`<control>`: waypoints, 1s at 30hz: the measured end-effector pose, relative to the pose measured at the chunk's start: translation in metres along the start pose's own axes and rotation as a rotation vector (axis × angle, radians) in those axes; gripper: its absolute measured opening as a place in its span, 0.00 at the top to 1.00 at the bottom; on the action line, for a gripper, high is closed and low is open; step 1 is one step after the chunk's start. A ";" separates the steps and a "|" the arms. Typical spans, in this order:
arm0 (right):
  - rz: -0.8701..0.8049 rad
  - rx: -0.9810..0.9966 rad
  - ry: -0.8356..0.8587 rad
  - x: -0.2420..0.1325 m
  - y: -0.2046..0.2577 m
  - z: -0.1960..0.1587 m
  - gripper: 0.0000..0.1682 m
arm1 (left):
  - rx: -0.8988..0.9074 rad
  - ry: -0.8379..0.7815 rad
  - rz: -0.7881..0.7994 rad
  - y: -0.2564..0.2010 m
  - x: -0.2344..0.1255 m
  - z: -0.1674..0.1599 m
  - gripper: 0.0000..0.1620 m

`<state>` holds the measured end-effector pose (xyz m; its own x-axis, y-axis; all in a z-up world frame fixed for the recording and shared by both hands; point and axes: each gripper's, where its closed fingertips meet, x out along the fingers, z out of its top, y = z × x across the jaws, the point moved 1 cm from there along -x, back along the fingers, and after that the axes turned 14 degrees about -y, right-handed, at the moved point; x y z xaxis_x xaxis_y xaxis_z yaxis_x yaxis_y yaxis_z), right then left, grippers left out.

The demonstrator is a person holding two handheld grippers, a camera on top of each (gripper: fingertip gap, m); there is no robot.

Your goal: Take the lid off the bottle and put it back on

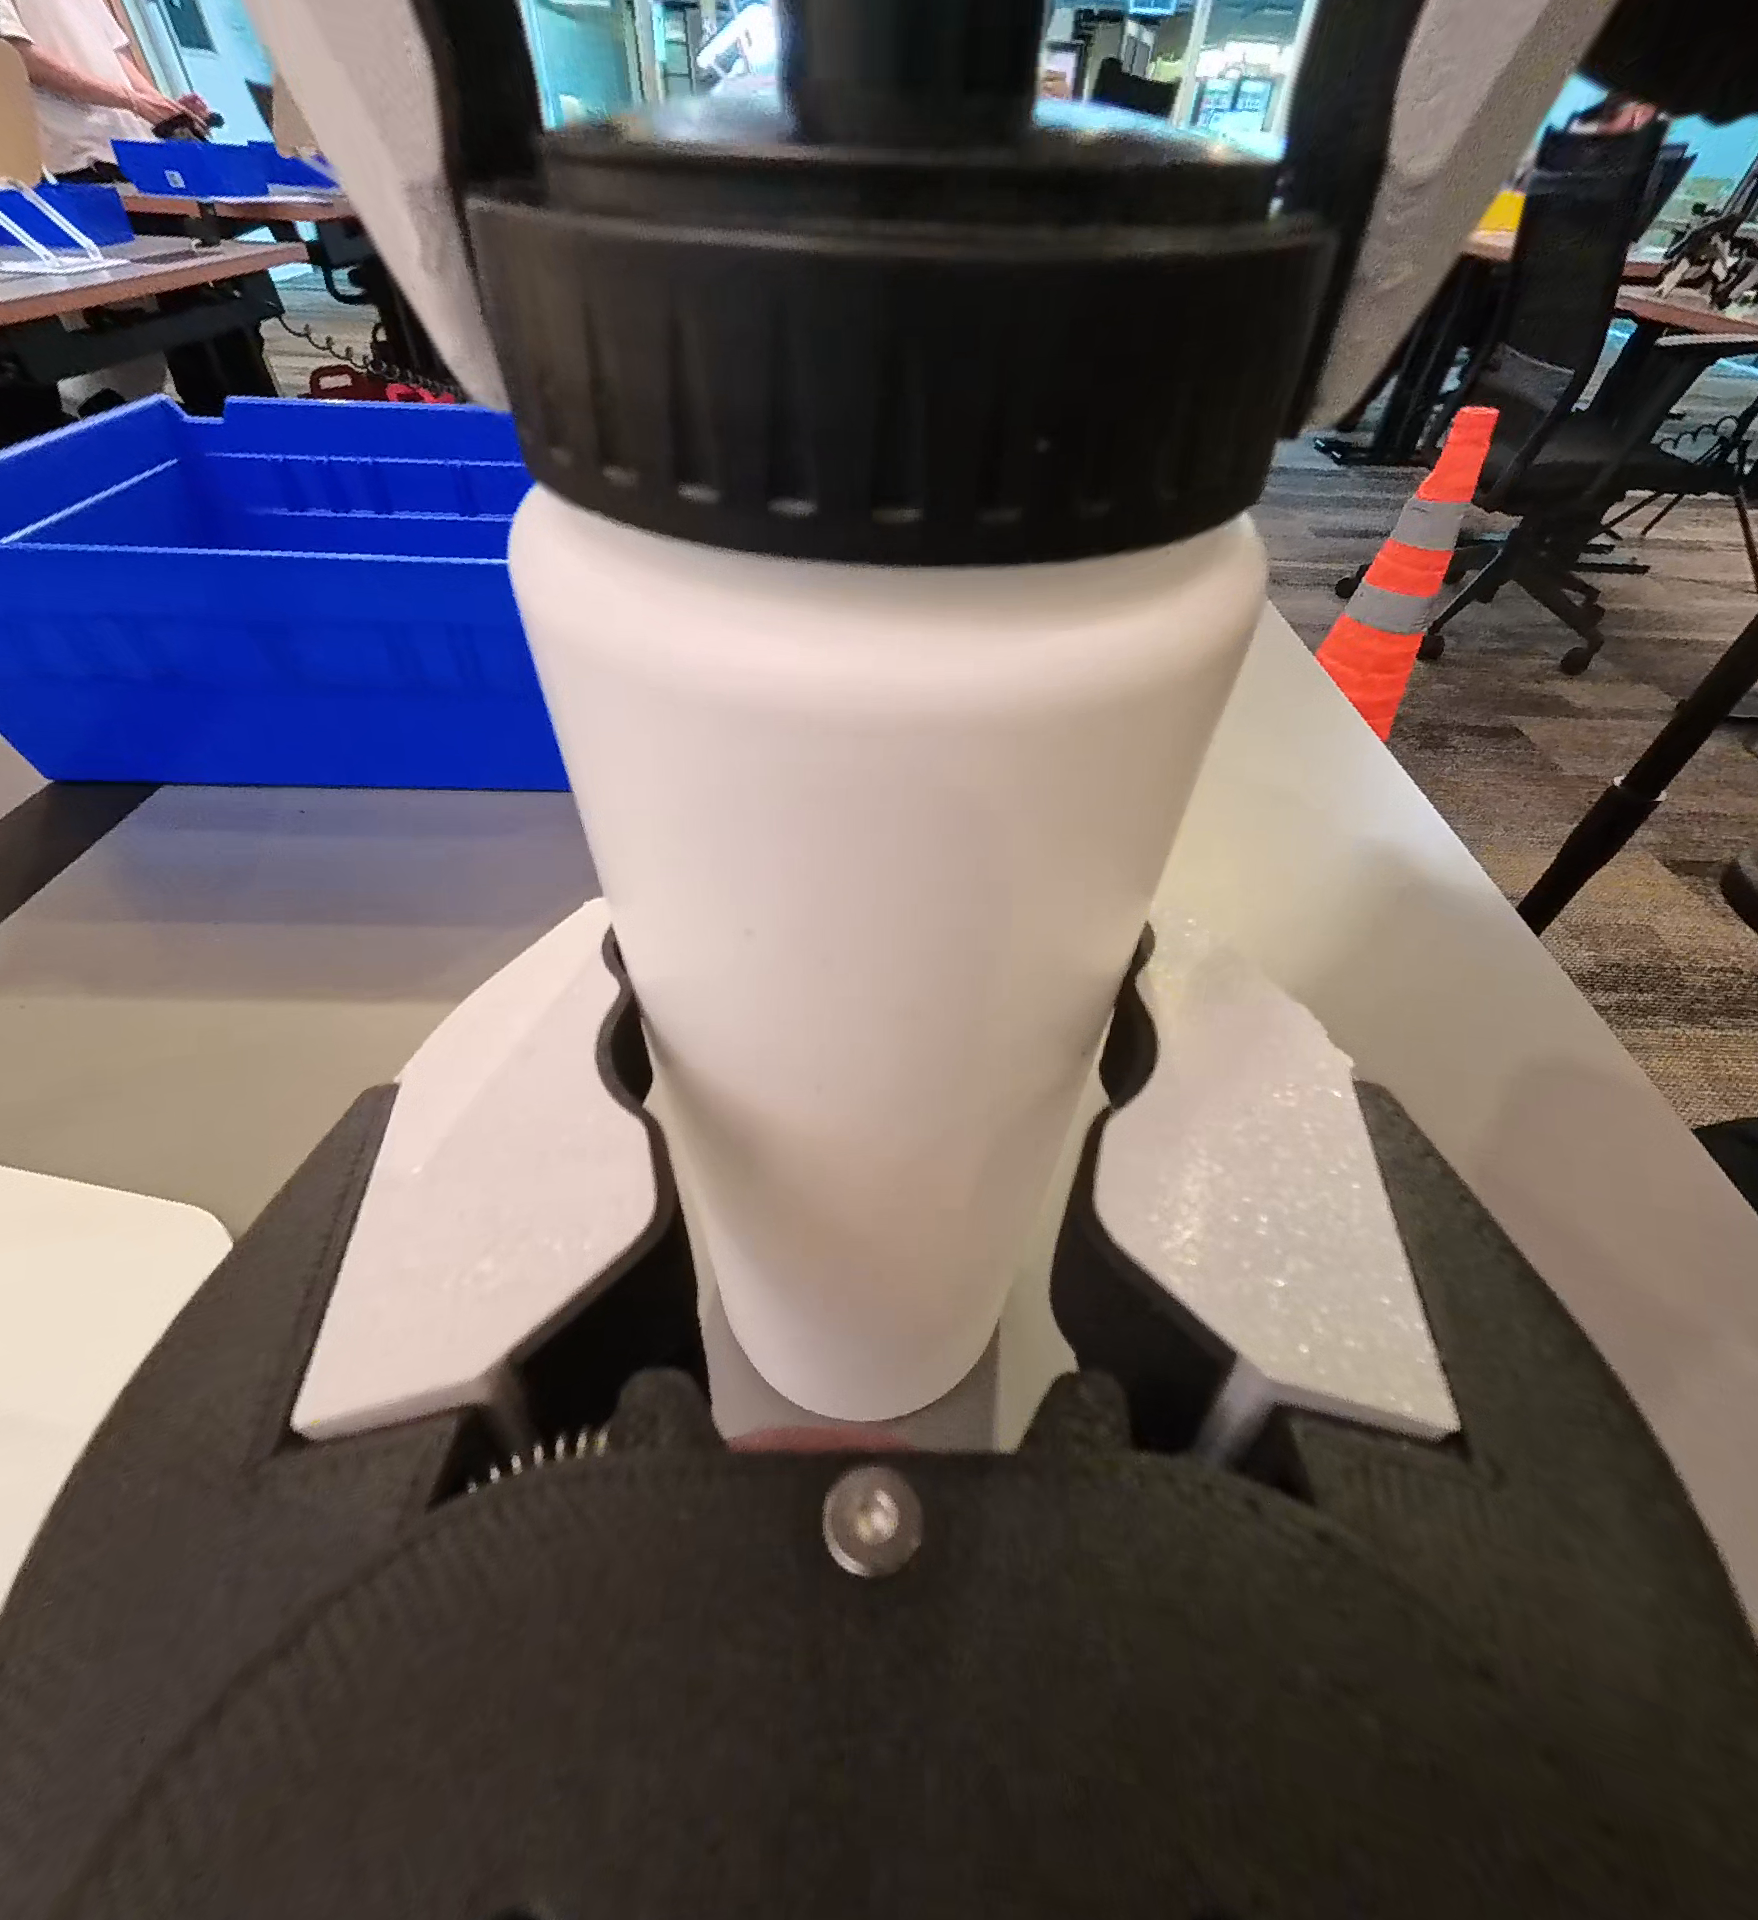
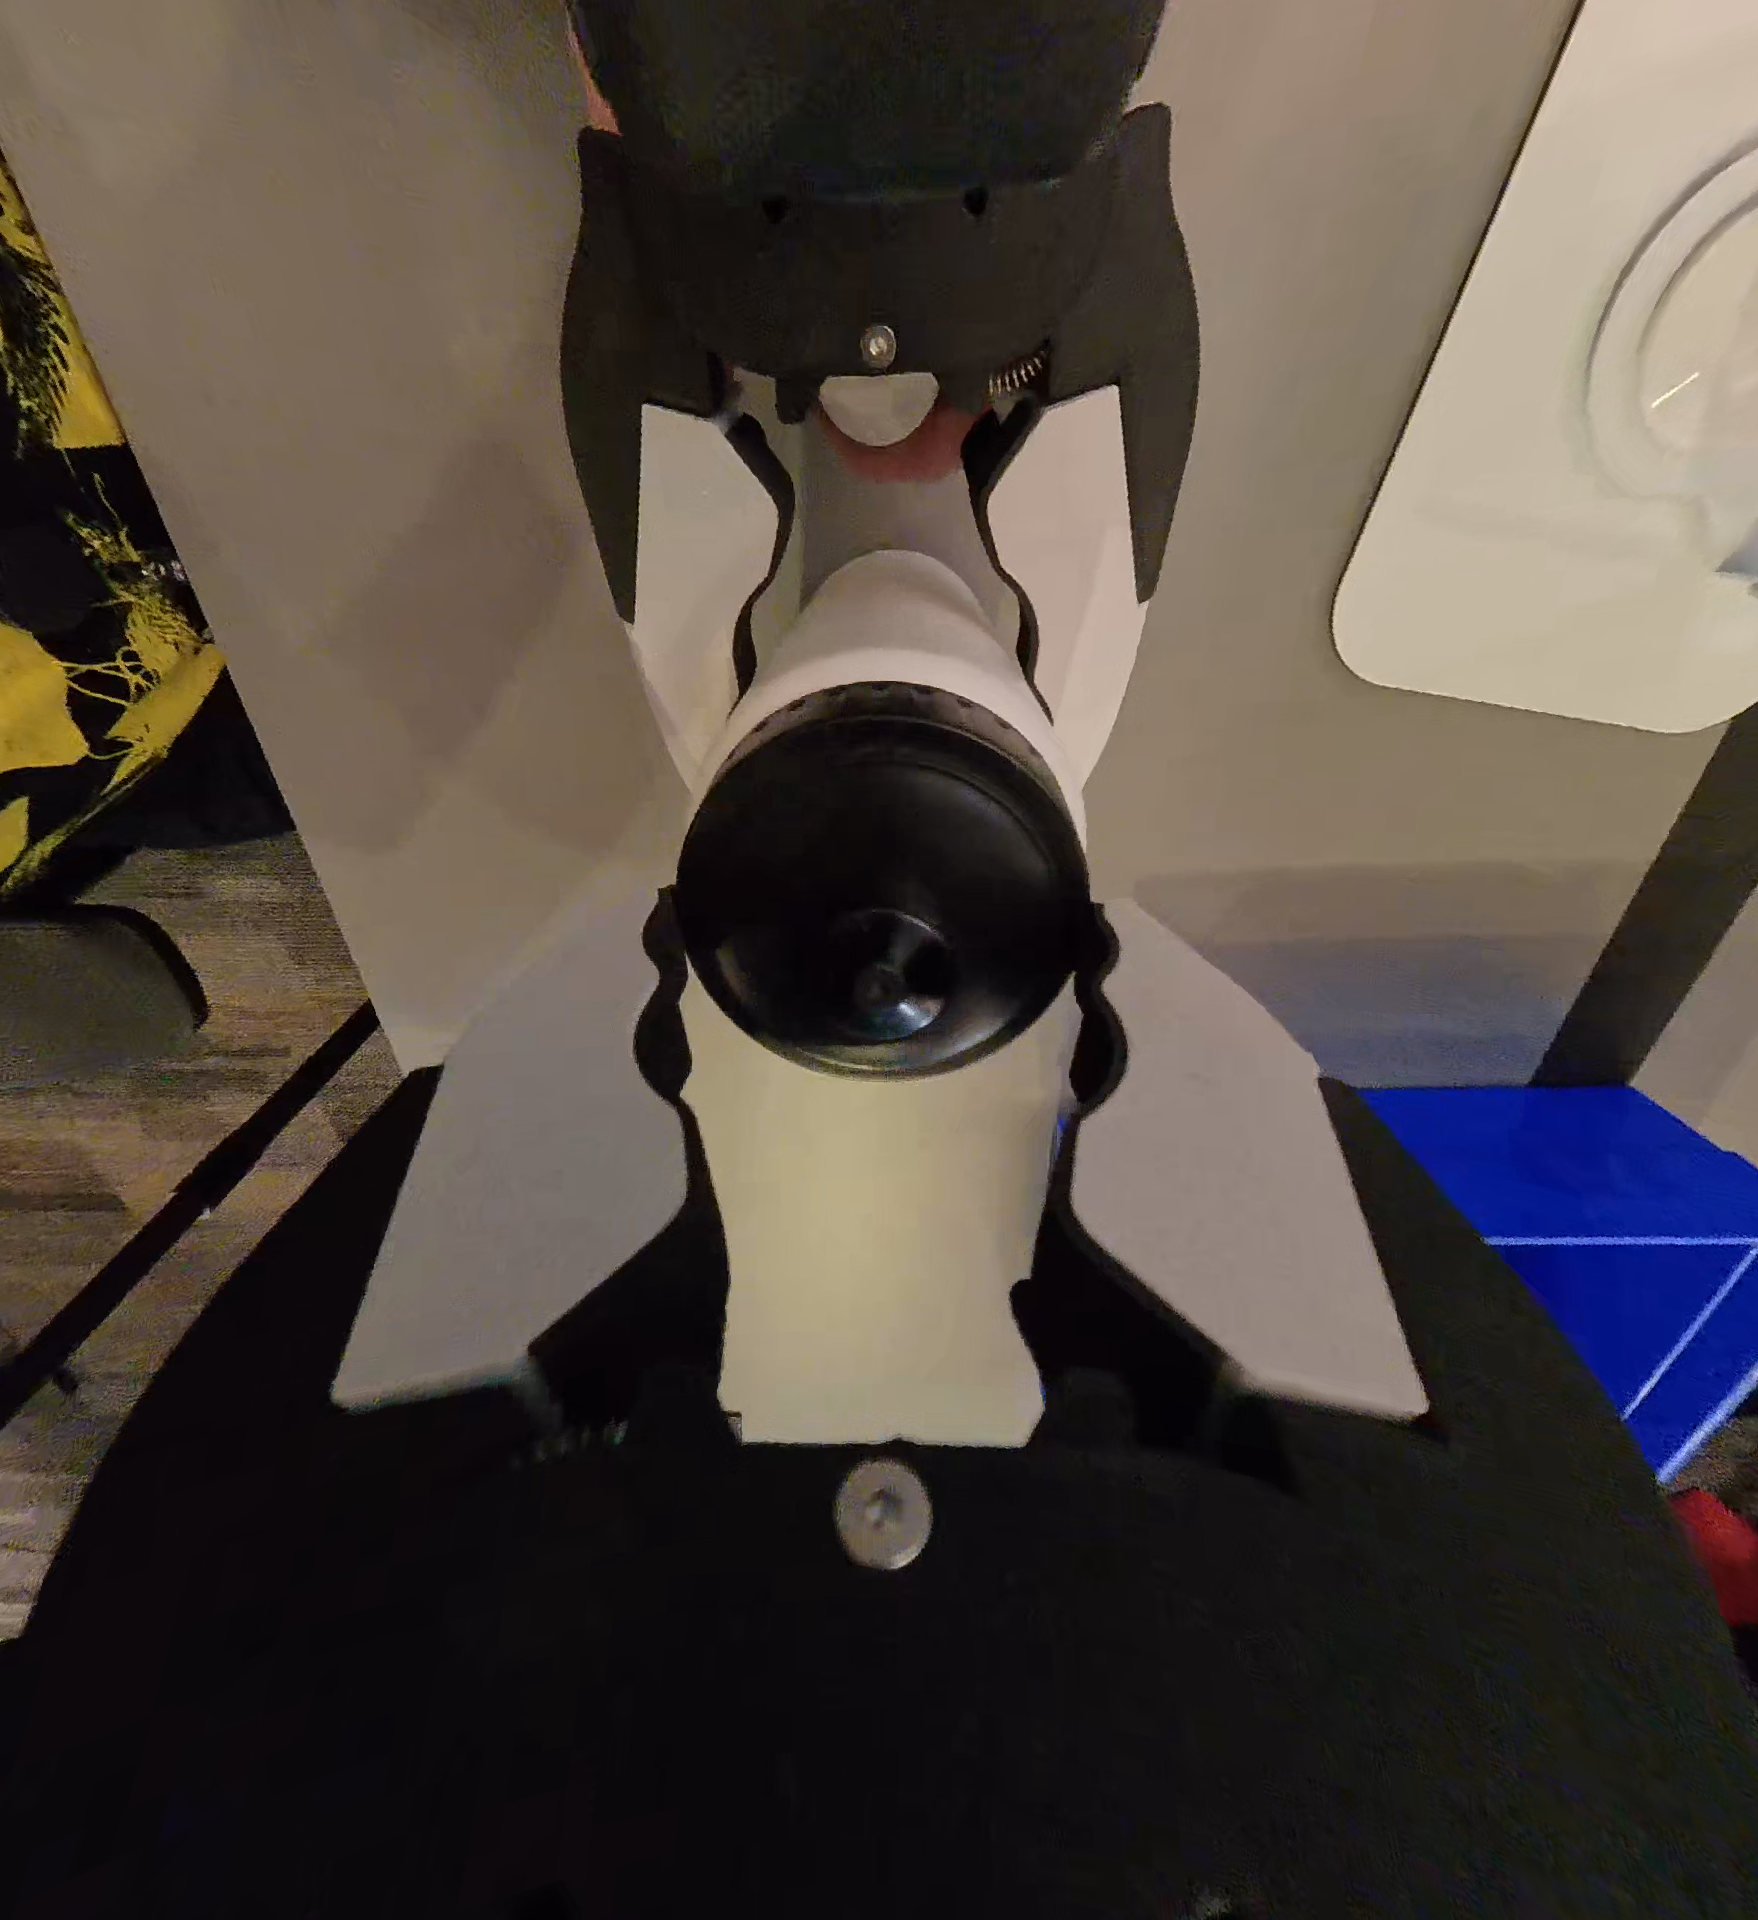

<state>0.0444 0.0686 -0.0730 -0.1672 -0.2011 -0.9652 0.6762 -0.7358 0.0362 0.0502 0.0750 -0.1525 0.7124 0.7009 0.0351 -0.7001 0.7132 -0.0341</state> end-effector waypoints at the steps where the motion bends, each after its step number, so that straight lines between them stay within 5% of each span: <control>1: 0.008 0.010 -0.005 0.000 0.000 0.001 0.57 | 0.000 -0.002 0.003 0.000 0.000 0.000 0.47; 9: -0.075 0.375 -0.082 0.001 -0.001 0.006 0.57 | 0.001 0.001 0.023 0.003 -0.001 0.000 0.47; 14: -0.048 0.189 -0.065 -0.001 0.002 0.008 0.50 | 0.018 0.008 0.011 0.000 0.001 -0.001 0.47; 19: -0.027 0.010 -0.021 -0.004 0.001 0.008 0.58 | 0.018 0.009 0.013 0.001 0.000 -0.001 0.47; 26: -0.082 0.347 -0.053 -0.004 0.000 0.009 0.58 | 0.007 0.002 0.016 0.002 0.000 -0.001 0.47; 29: -0.075 0.191 -0.016 -0.004 0.004 0.008 0.58 | 0.019 0.009 0.009 -0.001 0.002 -0.001 0.47; 30: -0.070 0.102 -0.017 -0.004 0.004 0.009 0.49 | 0.017 0.008 0.010 -0.001 0.002 -0.001 0.47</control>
<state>0.0408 0.0603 -0.0669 -0.2239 -0.1576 -0.9618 0.5866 -0.8099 -0.0039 0.0527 0.0755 -0.1536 0.7056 0.7081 0.0270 -0.7079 0.7061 -0.0179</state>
